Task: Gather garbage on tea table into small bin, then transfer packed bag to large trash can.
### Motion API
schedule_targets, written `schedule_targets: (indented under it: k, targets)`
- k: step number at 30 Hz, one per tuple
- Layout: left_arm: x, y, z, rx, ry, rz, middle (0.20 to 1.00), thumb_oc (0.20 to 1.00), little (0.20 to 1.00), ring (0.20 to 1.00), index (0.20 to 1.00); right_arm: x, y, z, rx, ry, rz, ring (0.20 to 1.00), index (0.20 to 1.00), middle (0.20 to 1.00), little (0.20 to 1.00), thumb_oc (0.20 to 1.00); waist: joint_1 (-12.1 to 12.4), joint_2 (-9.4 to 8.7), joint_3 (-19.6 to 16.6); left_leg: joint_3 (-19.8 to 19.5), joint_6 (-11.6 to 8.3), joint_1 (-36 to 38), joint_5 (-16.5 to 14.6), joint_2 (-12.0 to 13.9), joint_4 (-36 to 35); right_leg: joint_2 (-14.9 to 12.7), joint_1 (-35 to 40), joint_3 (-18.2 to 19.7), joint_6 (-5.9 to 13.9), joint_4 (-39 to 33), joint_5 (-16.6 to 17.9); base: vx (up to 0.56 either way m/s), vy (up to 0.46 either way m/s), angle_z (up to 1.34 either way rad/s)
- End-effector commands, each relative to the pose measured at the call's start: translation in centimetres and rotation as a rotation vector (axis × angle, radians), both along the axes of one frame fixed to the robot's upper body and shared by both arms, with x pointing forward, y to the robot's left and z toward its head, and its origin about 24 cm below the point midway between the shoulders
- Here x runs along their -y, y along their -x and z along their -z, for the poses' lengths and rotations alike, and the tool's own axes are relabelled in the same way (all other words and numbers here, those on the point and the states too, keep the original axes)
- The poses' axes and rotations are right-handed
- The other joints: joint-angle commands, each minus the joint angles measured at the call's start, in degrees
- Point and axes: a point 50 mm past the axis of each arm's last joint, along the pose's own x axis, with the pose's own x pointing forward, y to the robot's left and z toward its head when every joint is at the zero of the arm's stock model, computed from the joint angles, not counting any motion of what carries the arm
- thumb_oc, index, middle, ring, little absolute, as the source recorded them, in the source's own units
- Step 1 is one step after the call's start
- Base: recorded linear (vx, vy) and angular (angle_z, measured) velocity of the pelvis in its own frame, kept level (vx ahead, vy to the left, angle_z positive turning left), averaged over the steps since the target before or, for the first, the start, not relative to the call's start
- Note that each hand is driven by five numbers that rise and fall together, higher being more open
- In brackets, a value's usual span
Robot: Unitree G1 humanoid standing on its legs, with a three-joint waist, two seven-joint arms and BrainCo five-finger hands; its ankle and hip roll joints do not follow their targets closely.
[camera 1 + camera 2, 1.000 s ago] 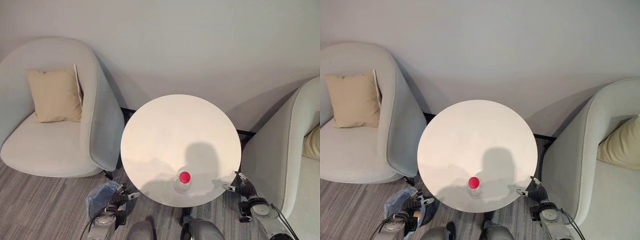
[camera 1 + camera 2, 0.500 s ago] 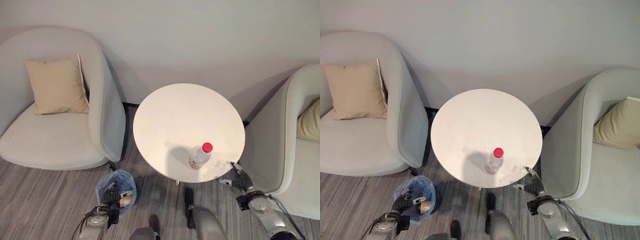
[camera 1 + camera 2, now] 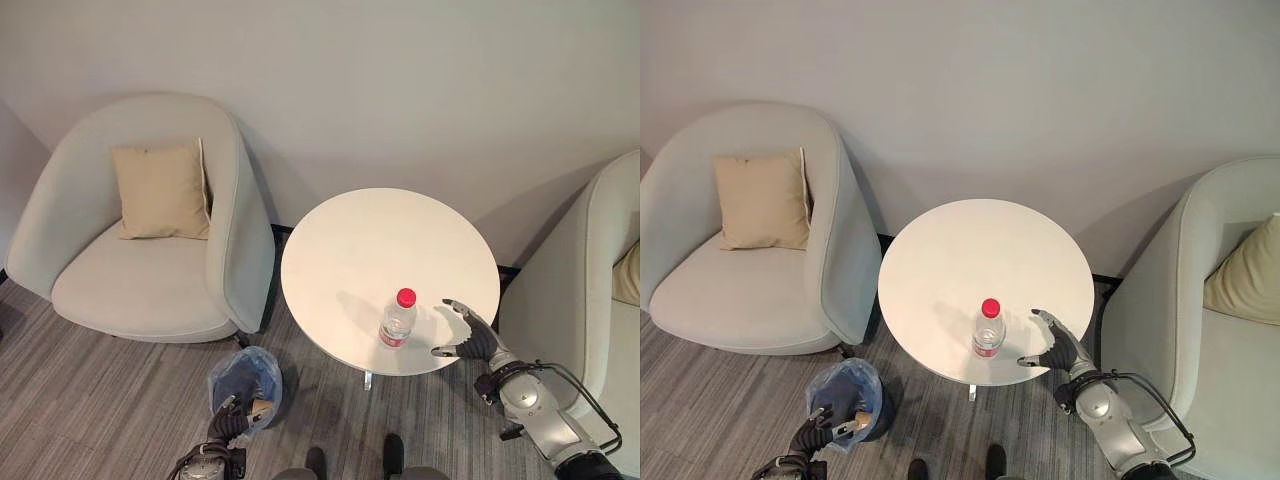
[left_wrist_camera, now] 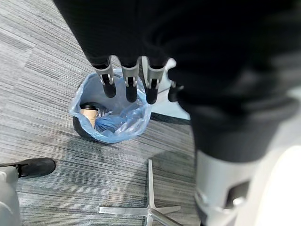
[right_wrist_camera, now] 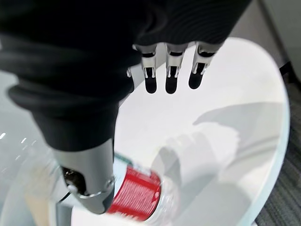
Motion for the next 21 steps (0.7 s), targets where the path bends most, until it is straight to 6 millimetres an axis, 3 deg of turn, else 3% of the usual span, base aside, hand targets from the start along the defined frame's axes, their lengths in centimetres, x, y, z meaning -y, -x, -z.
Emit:
schedule_targets:
  k: [1, 6, 9, 10, 13, 16, 18, 19, 21]
  targets:
    - [-1.1, -1.1, -0.6, 0.029, -0.063, 0.053, 1.000, 1.000, 1.000, 1.000, 1.000, -2.5, -1.7, -1.5, 0.098, -0.041, -0.089, 1.000, 1.000, 1.000, 1.000, 1.000, 1.42, -3.18, -1.49, -2.75, -1.11, -1.06, -3.93, -2.77, 1.00, -1.38, 1.59, -0.06, 2.41, 2.68, -10.65, 0.05, -0.021, 0.36]
    - [-1.1, 0.3, 0.0, -0.017, -0.059, 0.055, 1.000, 1.000, 1.000, 1.000, 1.000, -4.0, -2.0, -0.9, 0.069, -0.094, -0.107, 1.000, 1.000, 1.000, 1.000, 1.000, 2.61, -2.65, -1.44, -3.98, -1.24, -0.58, -3.64, -2.80, 0.64, -1.32, 2.65, -1.22, 2.25, 2.03, -10.92, 0.04, -0.017, 0.21]
    - [-1.3, 1.0, 0.1, -0.032, -0.058, 0.047, 1.000, 1.000, 1.000, 1.000, 1.000, -5.5, -3.3, -1.0, 0.076, -0.154, -0.095, 1.000, 1.000, 1.000, 1.000, 1.000, 4.17, -1.93, -0.94, -5.10, -1.35, -0.97, -3.26, -3.00, 0.73, -1.50, 2.56, -2.42, 2.22, 1.86, -10.82, 0.03, -0.005, 0.24]
    - [-1.4, 1.2, 0.1, -0.037, -0.056, 0.050, 1.000, 1.000, 1.000, 1.000, 1.000, -5.9, -4.4, -1.9, 0.109, -0.187, -0.077, 0.200, 0.200, 0.200, 0.200, 0.200, 5.23, -1.49, -0.40, -6.15, -1.53, -1.77, -2.92, -3.12, 1.00, -1.61, 2.24, -3.51, 2.06, 1.80, -10.84, 0.00, 0.001, 0.41]
    - [-1.6, 1.2, 0.0, -0.030, -0.060, 0.050, 1.000, 1.000, 1.000, 1.000, 1.000, -4.5, -4.1, -4.0, 0.215, -0.250, -0.031, 0.200, 0.200, 0.200, 0.200, 0.200, 5.43, -1.00, 0.02, -8.78, -1.98, -3.15, -2.27, -3.64, 1.29, -1.87, 1.97, -5.72, 1.59, 2.13, -11.52, -0.01, -0.030, 0.89]
    - [-1.5, 1.5, 0.0, -0.032, -0.052, 0.049, 1.000, 1.000, 1.000, 1.000, 1.000, -4.0, -3.2, -4.6, 0.251, -0.276, -0.031, 0.200, 0.200, 0.200, 0.200, 0.200, 4.94, -0.94, -0.35, -9.91, -2.03, -3.14, -2.46, -4.00, 1.79, -1.73, 2.53, -6.12, 1.24, 2.08, -11.90, 0.01, -0.027, 0.68]
    - [-1.2, 0.4, -0.5, 0.007, -0.050, 0.063, 1.000, 1.000, 1.000, 1.000, 1.000, -3.5, -2.9, -5.9, 0.316, -0.314, -0.025, 0.200, 0.200, 0.200, 0.200, 0.200, 4.51, -1.10, 1.30, -10.57, -2.67, -7.03, -3.13, -5.18, 6.97, -2.57, 1.66, -7.09, 0.81, 2.90, -12.39, -0.16, 0.004, 0.20]
    - [-1.1, -0.3, -0.7, 0.027, -0.052, 0.076, 1.000, 1.000, 1.000, 1.000, 1.000, -3.3, -2.9, -6.3, 0.336, -0.313, -0.020, 0.200, 0.200, 0.200, 0.200, 0.200, 4.35, -1.08, 1.86, -10.01, -2.96, -8.66, -3.16, -5.34, 8.59, -3.04, 1.34, -8.08, 0.69, 3.21, -12.54, -0.21, 0.037, 0.33]
    - [-0.6, -1.8, -1.2, 0.069, -0.053, 0.101, 1.000, 1.000, 1.000, 1.000, 1.000, -2.8, -3.2, -7.2, 0.380, -0.316, -0.003, 0.200, 0.200, 0.200, 0.200, 0.200, 3.25, -1.20, 2.57, -4.94, -3.36, -11.55, -3.12, -4.30, 10.92, -4.14, 0.81, -10.47, 0.65, 3.36, -12.61, -0.14, 0.086, 1.18]
